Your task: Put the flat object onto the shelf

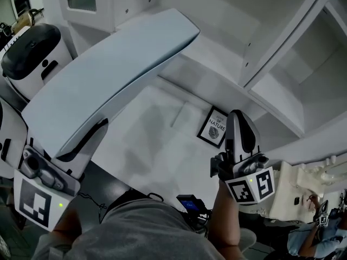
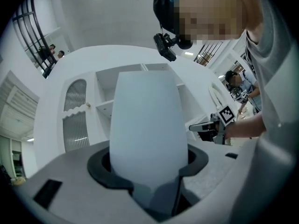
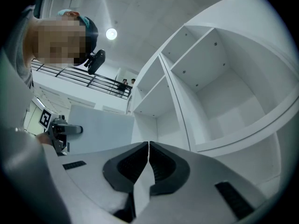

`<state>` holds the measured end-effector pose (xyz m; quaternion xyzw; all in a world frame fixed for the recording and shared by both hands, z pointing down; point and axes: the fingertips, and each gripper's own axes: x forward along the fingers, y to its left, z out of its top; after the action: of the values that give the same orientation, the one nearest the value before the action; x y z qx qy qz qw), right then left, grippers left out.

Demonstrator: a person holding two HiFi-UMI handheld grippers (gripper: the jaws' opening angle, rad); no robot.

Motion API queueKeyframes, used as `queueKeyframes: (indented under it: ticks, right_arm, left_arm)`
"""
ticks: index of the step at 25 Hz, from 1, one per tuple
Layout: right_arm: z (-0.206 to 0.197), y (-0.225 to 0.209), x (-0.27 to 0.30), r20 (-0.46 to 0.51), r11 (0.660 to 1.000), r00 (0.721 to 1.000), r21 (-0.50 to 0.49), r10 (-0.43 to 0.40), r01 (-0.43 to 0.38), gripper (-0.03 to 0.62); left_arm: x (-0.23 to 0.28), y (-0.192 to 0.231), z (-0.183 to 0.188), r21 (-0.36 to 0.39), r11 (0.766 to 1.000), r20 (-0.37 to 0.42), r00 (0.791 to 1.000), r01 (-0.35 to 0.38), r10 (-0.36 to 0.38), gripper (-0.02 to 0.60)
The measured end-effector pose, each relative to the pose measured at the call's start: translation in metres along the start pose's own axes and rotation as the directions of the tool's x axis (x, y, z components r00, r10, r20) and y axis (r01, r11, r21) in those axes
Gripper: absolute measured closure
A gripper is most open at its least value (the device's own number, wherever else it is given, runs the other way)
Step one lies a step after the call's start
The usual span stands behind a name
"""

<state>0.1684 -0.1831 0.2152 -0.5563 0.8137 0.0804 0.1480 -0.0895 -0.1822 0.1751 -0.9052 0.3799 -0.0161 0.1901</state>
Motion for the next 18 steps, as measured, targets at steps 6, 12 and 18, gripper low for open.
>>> queueKeyframes:
  ticks: [6,12,18]
  right_arm:
    - [0.003,-0.006,0.001,0.016,1.000,1.000,0.004,0.010,-0.010,0.565]
    - [0.008,-0.002,0.005,0.026,1.000,0.999,-0.003,0.028,-0.028,0.565]
    - [0.015,-0.002,0.008,0.028,0.999,0.999,-0.022,0.024,-0.023,0.565]
  left_arm:
    - [0.007,-0.001,0.019,0.066,0.998,0.023,1.000,-0.001,0.000,0.322]
    - [0.010,-0.003,0.028,0.100,0.995,0.031,0.999,0.015,-0.018,0.322]
    - [0.013,-0.005,0.036,0.114,0.993,0.040,0.999,0.023,-0.028,0.322]
